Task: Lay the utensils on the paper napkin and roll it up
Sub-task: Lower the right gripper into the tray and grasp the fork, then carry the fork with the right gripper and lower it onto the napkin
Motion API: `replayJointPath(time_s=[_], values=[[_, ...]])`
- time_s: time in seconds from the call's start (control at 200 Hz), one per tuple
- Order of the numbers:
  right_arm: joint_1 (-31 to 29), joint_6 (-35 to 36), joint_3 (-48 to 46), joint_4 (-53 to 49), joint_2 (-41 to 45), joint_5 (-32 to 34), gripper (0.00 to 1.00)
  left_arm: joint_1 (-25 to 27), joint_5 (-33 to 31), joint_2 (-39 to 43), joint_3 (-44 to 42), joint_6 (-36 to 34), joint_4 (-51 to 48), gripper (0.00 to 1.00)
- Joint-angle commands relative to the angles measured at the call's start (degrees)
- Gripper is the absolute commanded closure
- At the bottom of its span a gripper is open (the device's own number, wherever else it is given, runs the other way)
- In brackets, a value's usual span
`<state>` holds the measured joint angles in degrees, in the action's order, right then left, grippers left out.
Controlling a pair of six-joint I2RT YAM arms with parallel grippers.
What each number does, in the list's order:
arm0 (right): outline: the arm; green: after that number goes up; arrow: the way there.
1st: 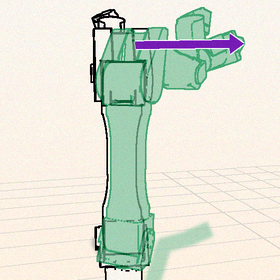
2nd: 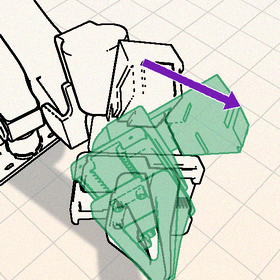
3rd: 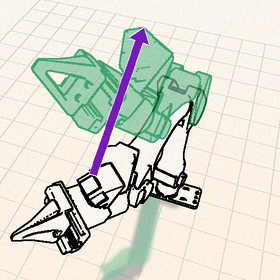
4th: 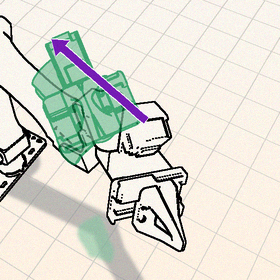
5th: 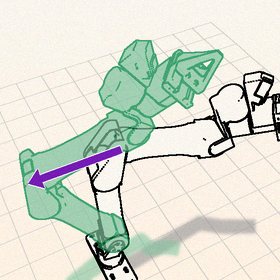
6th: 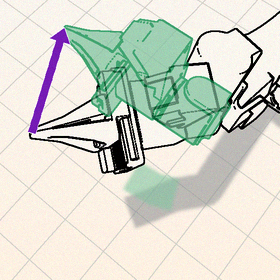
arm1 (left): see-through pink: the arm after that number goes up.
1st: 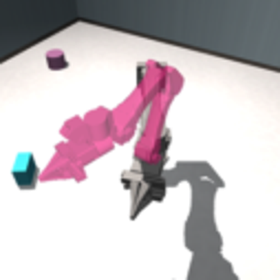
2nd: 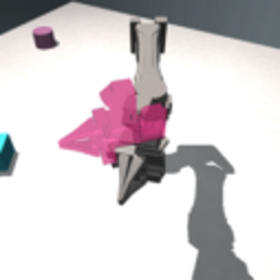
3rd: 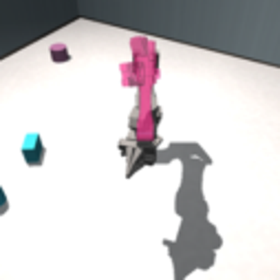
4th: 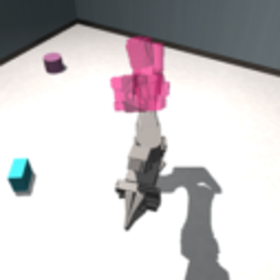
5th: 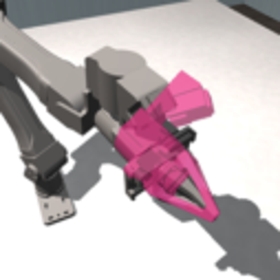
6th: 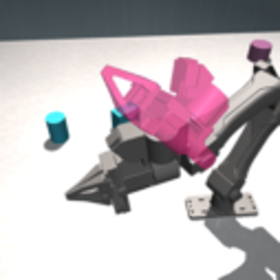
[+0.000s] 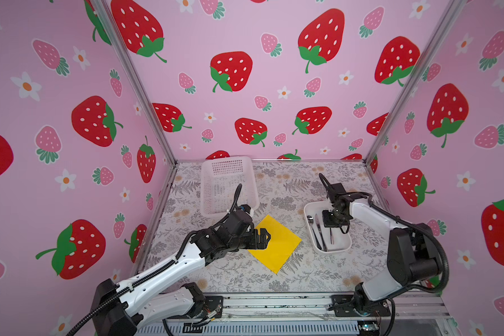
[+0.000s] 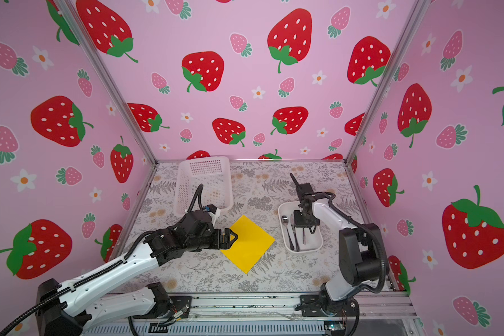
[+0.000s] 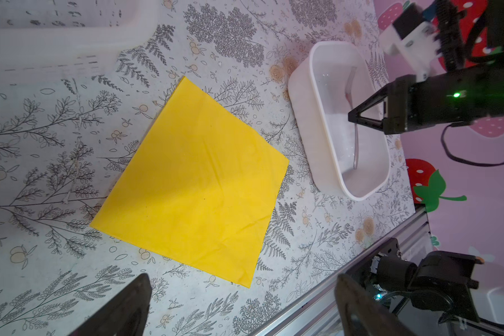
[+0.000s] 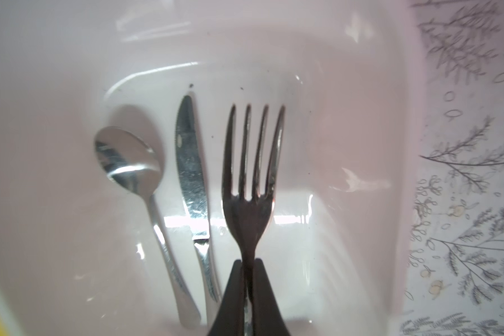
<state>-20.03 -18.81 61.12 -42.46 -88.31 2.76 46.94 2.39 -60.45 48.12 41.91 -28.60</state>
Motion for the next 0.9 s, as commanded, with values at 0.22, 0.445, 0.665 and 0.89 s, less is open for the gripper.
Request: replayJointPath(time_s=[0.22, 0.445, 0.665, 0.89], values=[[-13.43, -9.72, 5.17, -0.14, 5.62, -11.69, 0.99, -1.46, -4.79, 2.68, -2.58, 3.61, -4.01, 0.00], [-26.95, -25.30, 3.47, 13.61, -2.96, -12.89, 0.99, -6.80, -2.23, 10.95, -8.78, 5.33, -5.51, 0.01], [-32.62, -32.25, 6.61, 19.36, -12.79, -11.90, 0.98, -14.39, 4.26, 17.77, -12.70, 2.11, -8.16, 0.01], [-33.19, -34.31, 8.75, 21.66, -16.93, -13.59, 0.98, -17.91, 7.14, 19.75, -13.31, 0.48, -8.86, 0.01]])
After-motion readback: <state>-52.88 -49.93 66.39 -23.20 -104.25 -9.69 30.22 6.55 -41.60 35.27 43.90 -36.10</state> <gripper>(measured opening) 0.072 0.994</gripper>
